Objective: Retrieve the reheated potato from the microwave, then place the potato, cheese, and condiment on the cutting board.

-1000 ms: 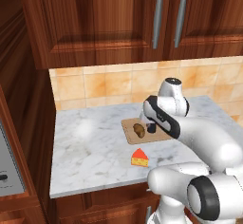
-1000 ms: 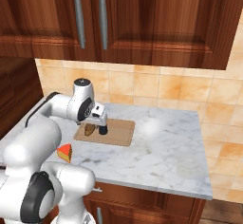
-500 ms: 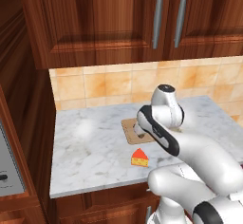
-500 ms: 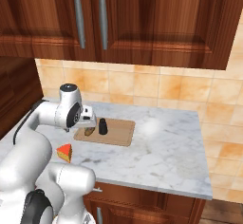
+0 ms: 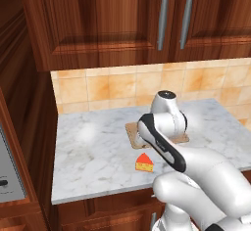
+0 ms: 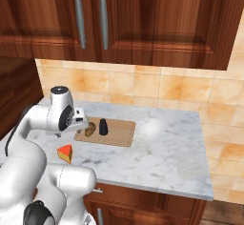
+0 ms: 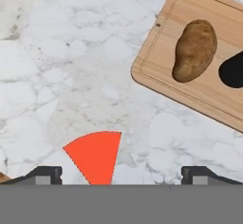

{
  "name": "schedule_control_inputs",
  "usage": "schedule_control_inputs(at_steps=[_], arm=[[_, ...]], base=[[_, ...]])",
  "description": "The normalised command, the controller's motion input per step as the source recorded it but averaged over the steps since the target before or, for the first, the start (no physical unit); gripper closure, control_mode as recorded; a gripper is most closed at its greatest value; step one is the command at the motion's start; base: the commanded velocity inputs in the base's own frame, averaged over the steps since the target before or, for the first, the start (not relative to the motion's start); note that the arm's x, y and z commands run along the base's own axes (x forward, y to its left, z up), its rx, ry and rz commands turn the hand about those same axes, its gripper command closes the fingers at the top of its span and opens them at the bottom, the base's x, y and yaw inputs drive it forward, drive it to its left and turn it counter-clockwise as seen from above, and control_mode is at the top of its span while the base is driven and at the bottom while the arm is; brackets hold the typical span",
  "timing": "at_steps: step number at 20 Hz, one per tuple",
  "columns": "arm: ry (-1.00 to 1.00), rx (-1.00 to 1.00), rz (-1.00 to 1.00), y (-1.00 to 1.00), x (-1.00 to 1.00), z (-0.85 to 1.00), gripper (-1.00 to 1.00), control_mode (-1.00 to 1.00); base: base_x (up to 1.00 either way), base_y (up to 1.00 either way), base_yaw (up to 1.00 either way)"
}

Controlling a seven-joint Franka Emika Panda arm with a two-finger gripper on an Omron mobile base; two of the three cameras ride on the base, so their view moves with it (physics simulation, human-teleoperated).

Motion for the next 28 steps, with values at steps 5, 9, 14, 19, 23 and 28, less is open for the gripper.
schedule_control_inputs(at_steps=[5, 9, 14, 19, 23, 28], arm=[[0.0, -0.11, 0.04, 0.22, -0.29, -0.13, -1.0, -1.0], [0.0, -0.09, 0.03, 0.16, -0.11, -0.14, -1.0, -1.0], [0.01, -0.02, 0.09, 0.03, -0.17, -0.24, -1.0, -1.0], [0.02, 0.0, 0.05, 0.0, 0.0, -0.24, -1.0, -1.0], [0.0, 0.0, 0.0, 0.0, 0.11, -0.21, -1.0, -1.0], [0.0, 0.0, 0.0, 0.0, 0.0, -0.11, -1.0, -1.0]], base=[[0.0, 0.0, 0.0], [0.0, 0.0, 0.0], [0.0, 0.0, 0.0], [0.0, 0.0, 0.0], [0.0, 0.0, 0.0], [0.0, 0.0, 0.0]])
